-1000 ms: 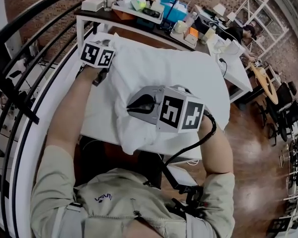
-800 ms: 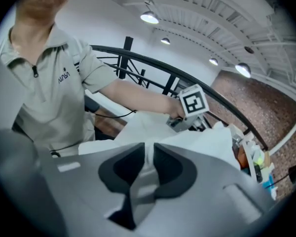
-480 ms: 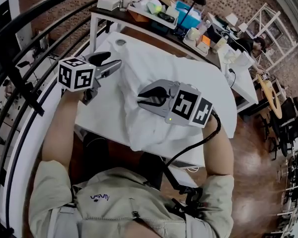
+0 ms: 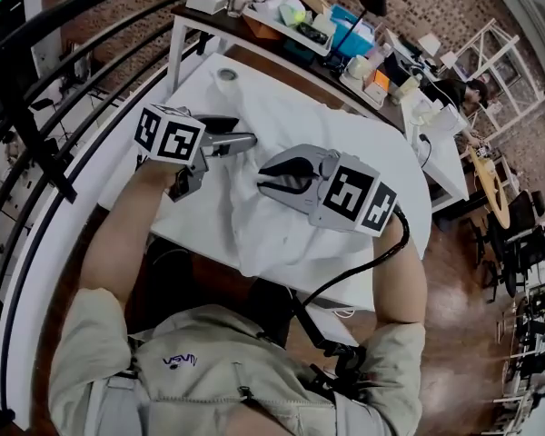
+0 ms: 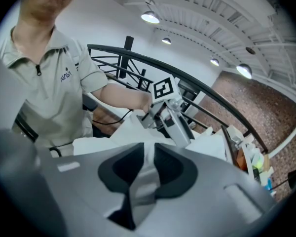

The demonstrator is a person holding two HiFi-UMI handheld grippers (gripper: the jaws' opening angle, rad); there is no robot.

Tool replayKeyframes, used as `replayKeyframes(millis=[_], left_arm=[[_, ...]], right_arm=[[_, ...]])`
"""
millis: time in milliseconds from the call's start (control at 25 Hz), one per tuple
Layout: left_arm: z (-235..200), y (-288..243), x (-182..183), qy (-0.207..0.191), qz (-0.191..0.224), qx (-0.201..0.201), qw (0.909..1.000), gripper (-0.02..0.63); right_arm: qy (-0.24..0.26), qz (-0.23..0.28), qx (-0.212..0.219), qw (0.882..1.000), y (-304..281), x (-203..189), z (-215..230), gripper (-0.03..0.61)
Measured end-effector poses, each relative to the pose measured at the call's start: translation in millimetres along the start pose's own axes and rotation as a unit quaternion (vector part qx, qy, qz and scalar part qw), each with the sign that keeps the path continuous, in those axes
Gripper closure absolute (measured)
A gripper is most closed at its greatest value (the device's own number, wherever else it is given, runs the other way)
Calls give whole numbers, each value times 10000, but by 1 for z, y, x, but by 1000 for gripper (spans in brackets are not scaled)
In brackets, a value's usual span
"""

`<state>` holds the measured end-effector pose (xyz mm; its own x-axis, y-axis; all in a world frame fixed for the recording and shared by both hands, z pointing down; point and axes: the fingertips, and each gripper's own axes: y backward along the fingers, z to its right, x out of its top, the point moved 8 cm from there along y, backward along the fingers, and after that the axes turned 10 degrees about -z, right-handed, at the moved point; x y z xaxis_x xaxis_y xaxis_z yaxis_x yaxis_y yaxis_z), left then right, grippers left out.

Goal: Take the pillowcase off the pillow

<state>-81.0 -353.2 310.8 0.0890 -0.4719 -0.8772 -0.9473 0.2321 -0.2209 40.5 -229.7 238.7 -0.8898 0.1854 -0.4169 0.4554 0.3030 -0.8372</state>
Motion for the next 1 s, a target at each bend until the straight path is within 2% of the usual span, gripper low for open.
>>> replayKeyframes(millis=[120,160,200,280,320,440,520,680,720,760,800,880,1000], left_arm=[[8,-2,1,-177,102,162,9997,520],[11,-2,0,-304,90,287,9991,562],[15,-1,0,-451,60,405,9981,574],[23,0,-1,-785,-16,626,9949,581],[28,0,-1,-955,-45,734,9927,584],[42,2,0,-1410,-85,1017,9847,586],[50,4,0,-1647,-107,1166,9794,586],[58,2,-6,-1956,-189,1286,9720,586],[59,2,-7,-2014,-197,1324,9703,586],[59,3,-8,-2067,-204,1376,9685,587],[59,5,-9,-2115,-212,1431,9666,588],[58,9,-11,-2168,-194,1490,9646,588],[59,18,-12,-2151,-16,1467,9655,591]], right_arm=[[-33,277,-47,9996,12,4,17,512],[-115,503,-137,9986,19,7,25,512],[-230,741,-300,9965,27,12,36,512],[-504,979,-838,9904,37,21,63,512],[-616,893,-1138,9876,37,25,78,512],[-854,180,-1646,9825,17,28,120,503],[-1085,-194,-1617,9807,1,27,141,471],[-1423,-824,-1101,9802,-28,22,156,448],[-1468,-1081,-993,9782,-36,18,155,455],[-1504,-1337,-936,9751,-44,15,153,531],[-1530,-1532,-933,9718,-49,13,152,561],[-1587,-1718,-1085,9662,-52,11,152,568],[-1864,-1776,-1583,9532,-38,2,167,569]])
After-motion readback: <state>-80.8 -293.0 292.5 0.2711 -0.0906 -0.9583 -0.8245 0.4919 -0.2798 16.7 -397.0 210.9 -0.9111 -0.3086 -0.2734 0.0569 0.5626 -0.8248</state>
